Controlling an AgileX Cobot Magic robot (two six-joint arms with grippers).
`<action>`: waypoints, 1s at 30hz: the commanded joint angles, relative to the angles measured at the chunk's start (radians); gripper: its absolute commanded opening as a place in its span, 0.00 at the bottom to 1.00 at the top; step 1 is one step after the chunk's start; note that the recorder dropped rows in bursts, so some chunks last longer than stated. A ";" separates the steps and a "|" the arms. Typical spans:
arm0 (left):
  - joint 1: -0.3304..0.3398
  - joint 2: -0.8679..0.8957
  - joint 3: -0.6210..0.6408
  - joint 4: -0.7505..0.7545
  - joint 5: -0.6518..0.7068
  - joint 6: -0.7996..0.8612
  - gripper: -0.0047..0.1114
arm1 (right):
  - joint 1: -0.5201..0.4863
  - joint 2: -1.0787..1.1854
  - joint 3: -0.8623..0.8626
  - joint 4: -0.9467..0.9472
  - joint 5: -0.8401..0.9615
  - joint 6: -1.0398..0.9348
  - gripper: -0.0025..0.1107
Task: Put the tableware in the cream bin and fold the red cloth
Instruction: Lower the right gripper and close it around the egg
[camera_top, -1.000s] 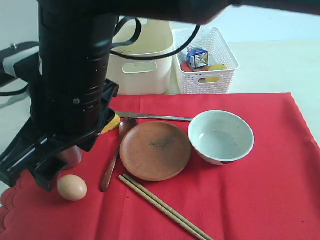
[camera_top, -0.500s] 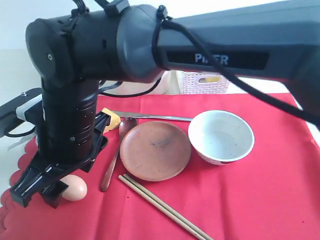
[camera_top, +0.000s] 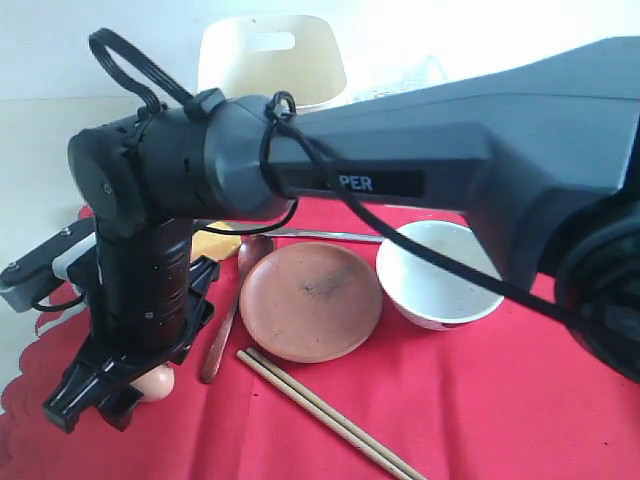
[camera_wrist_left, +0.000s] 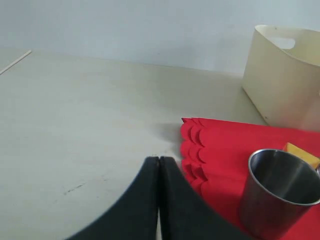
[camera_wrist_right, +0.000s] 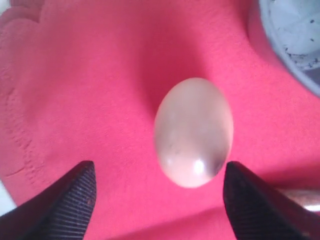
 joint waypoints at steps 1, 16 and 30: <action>-0.006 -0.006 0.003 -0.001 -0.003 -0.002 0.05 | 0.001 0.027 0.002 -0.020 -0.035 0.007 0.62; -0.006 -0.006 0.003 -0.001 -0.003 -0.002 0.05 | 0.001 0.062 0.000 -0.041 -0.112 0.018 0.61; -0.006 -0.006 0.003 -0.001 -0.003 -0.002 0.05 | 0.001 0.063 0.000 -0.087 -0.077 0.069 0.07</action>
